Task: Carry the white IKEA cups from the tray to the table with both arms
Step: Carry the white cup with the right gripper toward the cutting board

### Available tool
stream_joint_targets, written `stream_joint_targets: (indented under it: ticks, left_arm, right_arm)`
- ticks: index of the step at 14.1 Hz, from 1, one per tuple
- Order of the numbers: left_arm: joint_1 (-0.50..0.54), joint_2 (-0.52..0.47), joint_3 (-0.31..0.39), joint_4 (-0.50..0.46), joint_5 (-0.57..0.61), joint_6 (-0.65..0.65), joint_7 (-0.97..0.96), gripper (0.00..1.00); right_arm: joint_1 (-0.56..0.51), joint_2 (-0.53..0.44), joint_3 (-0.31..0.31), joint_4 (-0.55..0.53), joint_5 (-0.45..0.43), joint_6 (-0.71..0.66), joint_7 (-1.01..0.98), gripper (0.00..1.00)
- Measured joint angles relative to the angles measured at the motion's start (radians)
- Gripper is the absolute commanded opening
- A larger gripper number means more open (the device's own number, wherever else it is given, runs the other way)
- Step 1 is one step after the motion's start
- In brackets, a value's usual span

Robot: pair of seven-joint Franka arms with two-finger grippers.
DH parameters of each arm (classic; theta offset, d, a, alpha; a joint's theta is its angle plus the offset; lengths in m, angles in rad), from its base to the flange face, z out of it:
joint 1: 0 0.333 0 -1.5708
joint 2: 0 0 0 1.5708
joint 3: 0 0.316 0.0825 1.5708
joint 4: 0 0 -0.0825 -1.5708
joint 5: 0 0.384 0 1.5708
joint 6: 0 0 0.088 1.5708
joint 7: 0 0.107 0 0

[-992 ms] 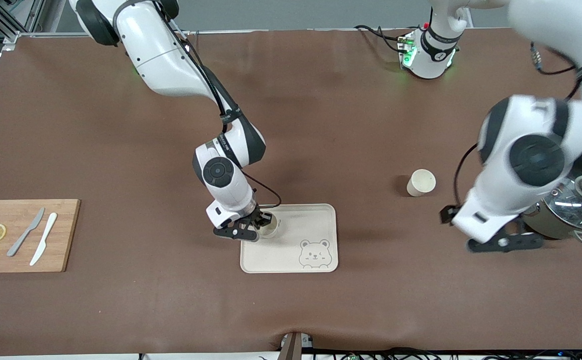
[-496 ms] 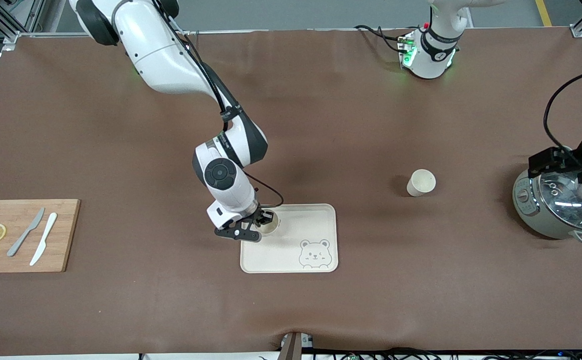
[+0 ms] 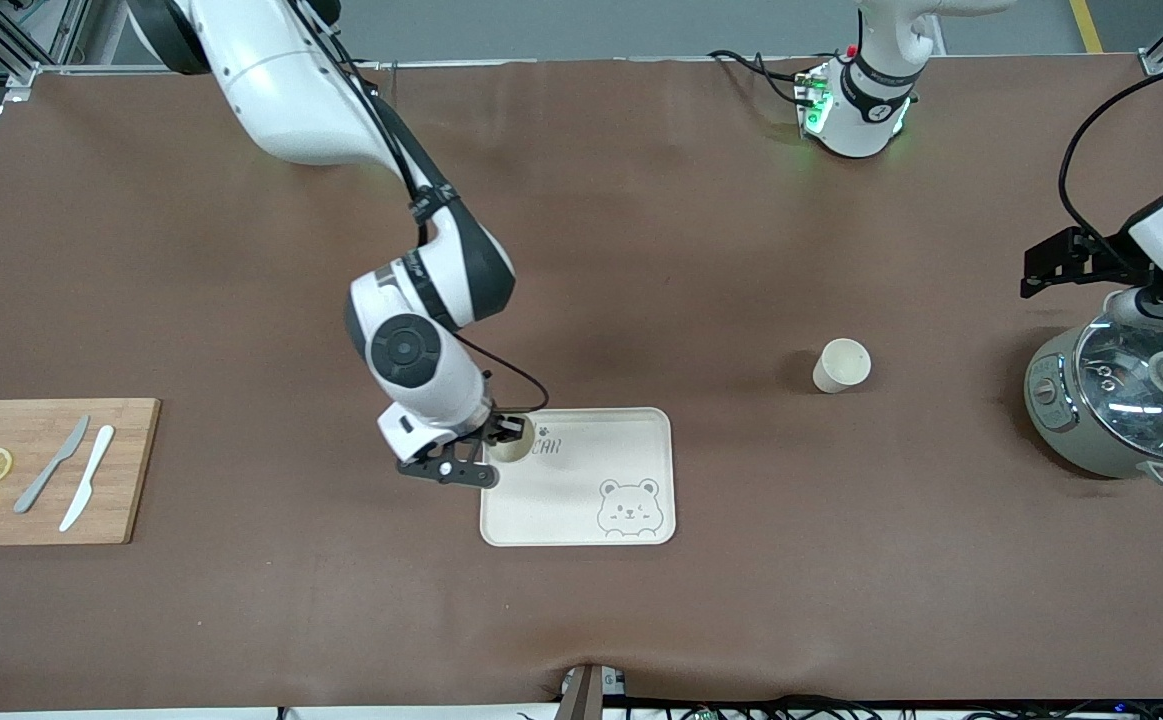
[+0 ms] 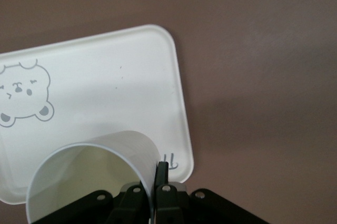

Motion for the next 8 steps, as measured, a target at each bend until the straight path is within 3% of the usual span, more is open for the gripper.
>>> stream_joint_targets:
  ticks: [6,8]
  left_arm:
    - [-0.026,-0.001,0.011,-0.024,-0.048,0.038,-0.005,1.00]
    - [-0.069,-0.006,0.058,-0.022,-0.056,0.043,-0.065,1.00]
  right_arm:
    - [-0.175,-0.097,-0.004,0.001,0.011,-0.122,-0.333,0.00]
    - [-0.223,-0.102,-0.004,0.000,0.027,-0.140,-0.438,0.00]
